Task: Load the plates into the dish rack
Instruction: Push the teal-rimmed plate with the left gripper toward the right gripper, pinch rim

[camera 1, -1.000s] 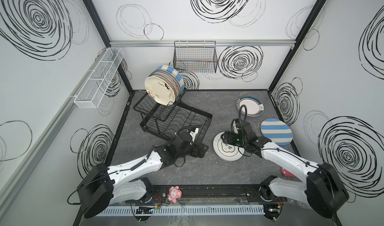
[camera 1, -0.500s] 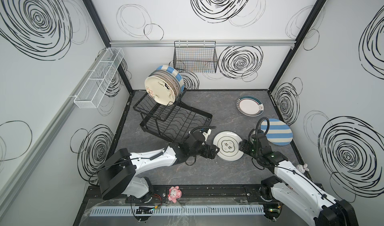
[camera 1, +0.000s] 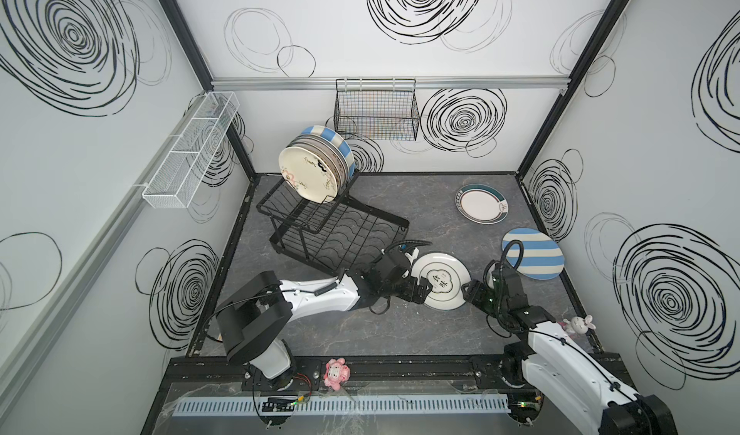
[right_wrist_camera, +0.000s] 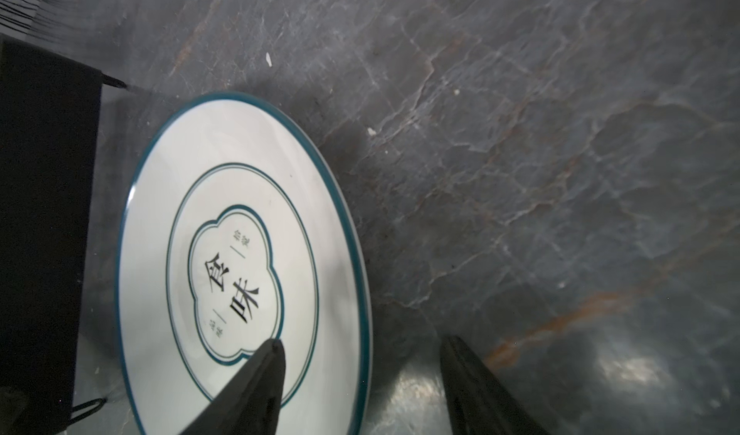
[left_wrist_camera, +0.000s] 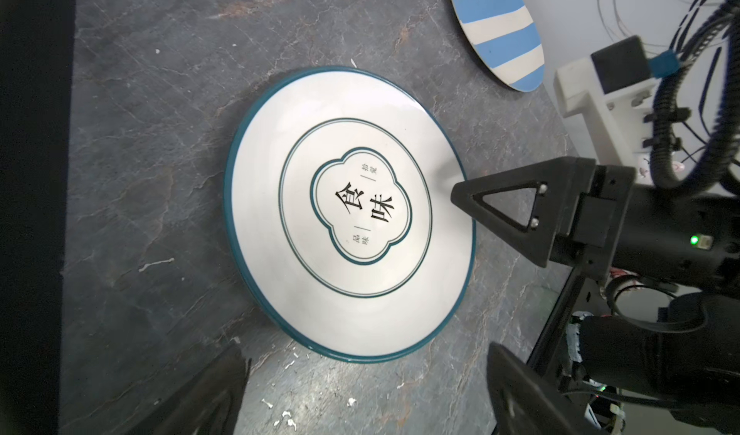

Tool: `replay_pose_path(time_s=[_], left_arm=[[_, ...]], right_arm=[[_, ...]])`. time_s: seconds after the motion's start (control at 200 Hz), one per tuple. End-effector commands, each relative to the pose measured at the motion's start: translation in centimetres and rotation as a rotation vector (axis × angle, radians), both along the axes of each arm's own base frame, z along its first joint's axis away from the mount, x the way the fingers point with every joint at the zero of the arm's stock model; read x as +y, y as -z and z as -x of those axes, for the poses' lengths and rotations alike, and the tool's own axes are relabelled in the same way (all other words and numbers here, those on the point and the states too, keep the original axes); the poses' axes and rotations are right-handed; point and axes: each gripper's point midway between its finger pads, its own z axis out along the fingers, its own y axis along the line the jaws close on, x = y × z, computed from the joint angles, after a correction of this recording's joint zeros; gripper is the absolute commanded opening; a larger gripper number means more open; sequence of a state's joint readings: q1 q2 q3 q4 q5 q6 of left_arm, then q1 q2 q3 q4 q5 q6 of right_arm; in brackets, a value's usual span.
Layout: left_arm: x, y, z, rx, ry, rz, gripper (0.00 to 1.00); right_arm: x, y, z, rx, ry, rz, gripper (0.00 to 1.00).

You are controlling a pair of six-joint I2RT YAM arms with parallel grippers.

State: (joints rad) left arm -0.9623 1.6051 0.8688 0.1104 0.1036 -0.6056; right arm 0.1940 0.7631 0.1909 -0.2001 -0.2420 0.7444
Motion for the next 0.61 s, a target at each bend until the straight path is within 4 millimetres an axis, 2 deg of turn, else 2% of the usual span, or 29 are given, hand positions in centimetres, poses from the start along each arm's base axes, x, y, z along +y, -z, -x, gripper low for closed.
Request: replay_pose_path(time_s=[0.0, 0.31, 0.6], left_arm=[[-1.2, -0.9, -1.1, -0.04, 0.007, 0.01, 0.96], [-2.2, 0.6, -1.8, -0.021, 0.019, -0.023, 0.96], [-2.3, 0.7, -1.8, -0.015, 0.024, -0.026, 0.96]], right_arm=[[0.3, 0.1, -0.2, -0.028, -0.005, -0.045, 0.64], [0.6, 0.8, -0.2, -0.049, -0.015, -0.114, 0.56], [0.5, 1.9, 0.3, -0.032, -0.013, -0.123, 0.47]])
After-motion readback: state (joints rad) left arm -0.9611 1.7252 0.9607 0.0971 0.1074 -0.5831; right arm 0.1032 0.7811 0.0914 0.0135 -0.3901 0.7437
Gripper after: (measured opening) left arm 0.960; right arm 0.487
